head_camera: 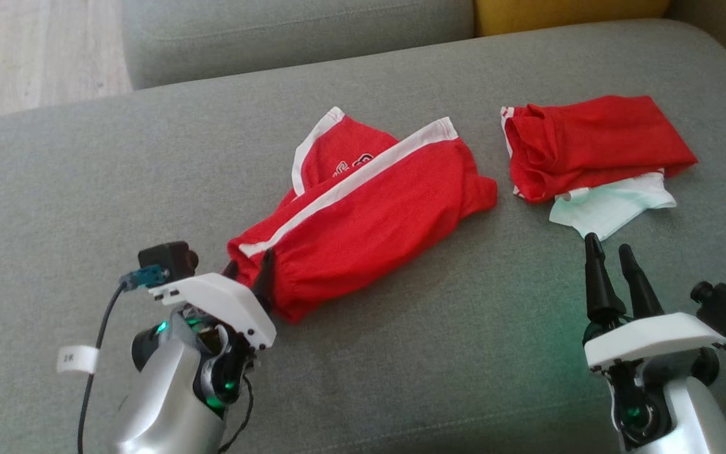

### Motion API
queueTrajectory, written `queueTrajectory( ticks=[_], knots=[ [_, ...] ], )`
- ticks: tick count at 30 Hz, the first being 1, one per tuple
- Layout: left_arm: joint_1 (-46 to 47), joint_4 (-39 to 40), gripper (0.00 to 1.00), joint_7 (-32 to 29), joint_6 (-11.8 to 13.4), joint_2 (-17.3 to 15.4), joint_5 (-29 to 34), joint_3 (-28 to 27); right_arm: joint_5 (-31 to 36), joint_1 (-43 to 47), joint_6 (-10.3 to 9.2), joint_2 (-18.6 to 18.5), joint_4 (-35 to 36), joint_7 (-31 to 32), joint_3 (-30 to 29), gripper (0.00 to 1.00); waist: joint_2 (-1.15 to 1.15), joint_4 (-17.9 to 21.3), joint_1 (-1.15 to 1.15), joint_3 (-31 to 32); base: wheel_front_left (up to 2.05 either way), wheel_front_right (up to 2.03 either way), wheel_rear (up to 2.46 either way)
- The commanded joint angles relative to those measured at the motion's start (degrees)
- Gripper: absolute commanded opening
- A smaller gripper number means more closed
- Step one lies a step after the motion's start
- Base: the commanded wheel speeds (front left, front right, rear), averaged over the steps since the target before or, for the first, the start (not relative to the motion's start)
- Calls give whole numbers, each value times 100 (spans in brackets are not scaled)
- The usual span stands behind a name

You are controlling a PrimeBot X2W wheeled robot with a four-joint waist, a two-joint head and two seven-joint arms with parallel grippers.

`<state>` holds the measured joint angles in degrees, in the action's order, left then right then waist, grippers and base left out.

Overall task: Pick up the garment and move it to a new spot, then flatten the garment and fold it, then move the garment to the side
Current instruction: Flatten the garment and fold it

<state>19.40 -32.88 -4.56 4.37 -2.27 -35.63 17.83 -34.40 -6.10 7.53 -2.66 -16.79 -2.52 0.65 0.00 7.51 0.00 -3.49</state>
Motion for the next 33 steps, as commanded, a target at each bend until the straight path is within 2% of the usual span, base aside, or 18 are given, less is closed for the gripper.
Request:
queueTrajectory(
  ticks=[1, 14, 15, 16, 17, 22, 25, 29, 33],
  knots=[
    [330, 114, 100, -3, 28, -98, -30, -176, -50, -200, -4, -22, 226, -68, 108, 100, 0, 24, 0, -27, 0, 0, 0],
    [628, -232, 100, 145, -168, -87, -364, -306, -102, -264, -4, -21, 74, -127, 198, 100, 0, 109, 0, -99, 0, 0, 0],
    [660, -263, 50, 144, -214, -86, -383, -288, -96, -271, -4, -21, 66, -124, 202, 100, 0, 115, 0, -106, 0, 0, 0],
    [693, -285, 9, 150, -268, -85, -393, -261, -87, -277, -4, -21, 57, -122, 202, 100, 0, 120, 0, -115, 0, 0, 0],
    [720, -299, 0, 181, -313, -84, -402, -245, -77, -284, -4, -21, 50, -121, 197, 100, 0, 124, 0, -122, 0, 0, 0],
    [774, -237, 0, 441, -508, -80, -376, -155, -31, -325, -4, -21, 47, -101, 110, 100, 0, 101, 0, -127, 0, 0, 0],
    [731, -39, 0, 764, -705, -100, -221, -1, 28, -366, -4, -21, 79, -79, -14, 100, 0, 11, 0, -96, 0, 0, 0],
    [520, 394, 0, 1089, -892, -163, 48, 319, 136, -452, -4, -21, 165, 21, -178, 100, 0, -177, 0, 0, 0, 0, 0],
    [172, 935, 0, 1120, -1018, -257, 310, 794, 295, -587, -4, -21, 261, 251, -328, 100, 0, -448, 0, 93, 0, 0, 0]
  ],
)
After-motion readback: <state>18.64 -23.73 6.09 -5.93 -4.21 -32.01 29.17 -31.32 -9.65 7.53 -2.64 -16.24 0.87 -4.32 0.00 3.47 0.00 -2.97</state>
